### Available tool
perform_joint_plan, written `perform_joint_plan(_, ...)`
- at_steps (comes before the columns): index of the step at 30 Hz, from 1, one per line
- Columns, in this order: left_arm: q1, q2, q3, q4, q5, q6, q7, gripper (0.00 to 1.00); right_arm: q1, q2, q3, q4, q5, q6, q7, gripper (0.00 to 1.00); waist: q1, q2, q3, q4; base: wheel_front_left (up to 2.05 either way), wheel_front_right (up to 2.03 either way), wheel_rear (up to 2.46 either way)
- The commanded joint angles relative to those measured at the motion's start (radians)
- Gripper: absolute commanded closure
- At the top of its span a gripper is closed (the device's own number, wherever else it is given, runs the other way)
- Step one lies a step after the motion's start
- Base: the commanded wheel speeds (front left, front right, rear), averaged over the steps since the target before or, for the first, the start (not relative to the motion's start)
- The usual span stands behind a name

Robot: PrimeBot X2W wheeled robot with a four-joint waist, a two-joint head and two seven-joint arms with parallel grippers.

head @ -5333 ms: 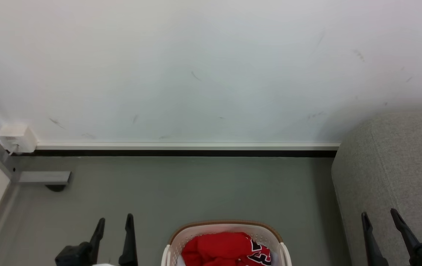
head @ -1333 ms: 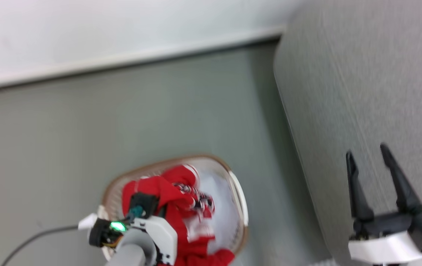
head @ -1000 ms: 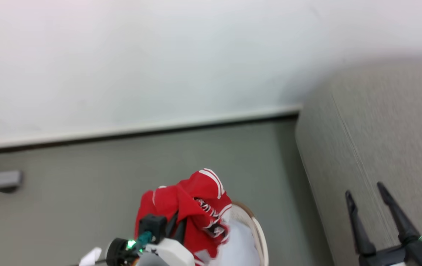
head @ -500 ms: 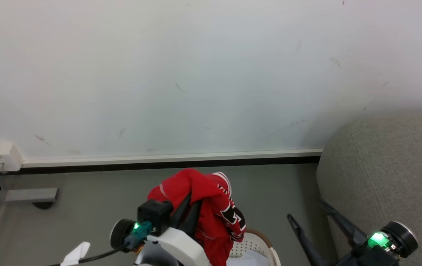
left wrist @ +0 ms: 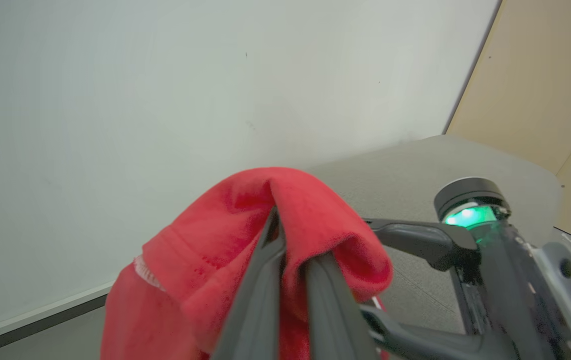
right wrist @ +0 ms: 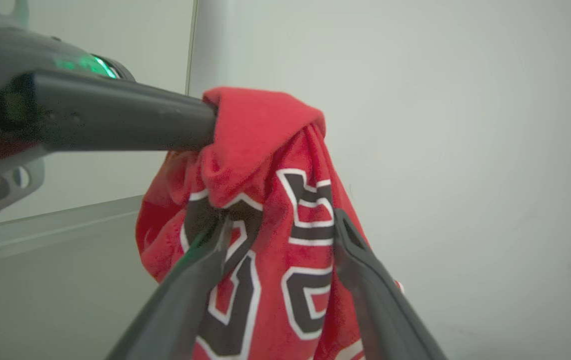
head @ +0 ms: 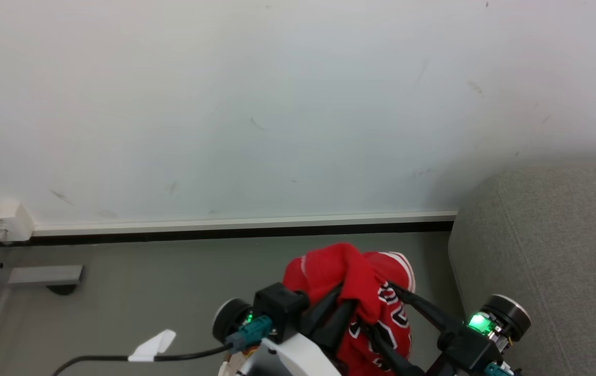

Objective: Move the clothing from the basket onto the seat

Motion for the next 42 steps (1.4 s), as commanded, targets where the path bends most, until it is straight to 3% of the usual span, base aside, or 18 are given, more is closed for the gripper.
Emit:
perform_joint_plan(1,-0.007,-0.009,-0.009,-0.013,-0.023,-0.013,0.007,1.0,-0.017,-0.001,0.013,0.016,0.012,-0.002,0.006,0.0,0.0,-0.0001,-0.001,0.0,0.0,0.0,0.0)
perform_joint_plan(7,-0.001,-0.027,-0.064,-0.022,-0.079,-0.062,0.047,1.0,-0.055,0.013,0.077,0.1,0.099,-0.002,0.035,0.0,0.0,-0.0001,-0.004,0.003,0.0,0.0,0.0)
perform_joint_plan(8,-0.001,-0.027,-0.067,-0.019,-0.081,-0.062,0.05,1.0,-0.061,0.015,0.08,0.109,0.113,-0.002,0.035,1.0,0.0,-0.0001,-0.005,0.003,0.0,0.0,0.0)
perform_joint_plan(14,0.0,-0.01,-0.057,-0.002,-0.075,-0.047,0.038,1.0,-0.068,0.007,0.066,0.139,0.165,-0.002,0.006,1.0,0.0,-0.0001,-0.006,-0.008,0.0,0.0,0.0)
perform_joint_plan(15,0.001,-0.008,-0.054,0.002,-0.07,-0.044,0.032,0.89,-0.067,0.006,0.059,0.142,0.171,-0.002,0.003,1.0,0.0,-0.0001,-0.006,-0.013,0.0,0.0,0.0)
perform_joint_plan(16,0.001,-0.004,-0.052,0.007,-0.061,-0.037,0.025,0.67,-0.066,0.004,0.053,0.145,0.173,-0.002,-0.001,1.0,0.0,-0.0001,-0.007,-0.019,0.0,0.0,0.0)
perform_joint_plan(17,0.004,0.0,-0.049,0.012,-0.056,-0.032,0.02,0.56,-0.065,0.001,0.047,0.147,0.176,-0.002,-0.005,1.0,0.0,-0.0001,-0.006,-0.027,0.0,0.0,0.0)
perform_joint_plan(18,0.004,0.003,-0.046,0.017,-0.048,-0.026,0.012,0.06,-0.064,-0.001,0.038,0.149,0.177,-0.002,-0.01,1.0,0.0,-0.0001,-0.006,-0.036,0.0,0.0,0.0)
perform_joint_plan(19,0.006,0.006,-0.043,0.024,-0.044,-0.02,0.007,0.0,-0.062,-0.004,0.027,0.151,0.176,-0.002,-0.012,1.0,0.0,-0.0001,-0.006,-0.047,0.0,0.0,0.0)
perform_joint_plan(26,0.004,0.022,-0.037,0.068,-0.012,0.005,-0.026,0.0,-0.068,-0.019,-0.032,0.128,0.16,-0.002,-0.024,1.0,0.0,-0.0001,0.012,-0.177,0.0,0.0,0.0)
perform_joint_plan(36,-0.025,0.0,-0.064,0.101,-0.005,0.002,-0.055,0.0,-0.035,-0.051,-0.127,0.079,0.136,-0.002,-0.014,1.0,0.0,-0.0001,0.058,-0.406,0.0,0.0,0.0)
perform_joint_plan(42,-0.038,-0.01,-0.082,0.117,-0.007,-0.002,-0.06,0.0,-0.013,-0.058,-0.177,0.053,0.127,-0.002,-0.01,1.0,0.0,-0.0001,0.08,-0.477,0.0,0.0,0.0)
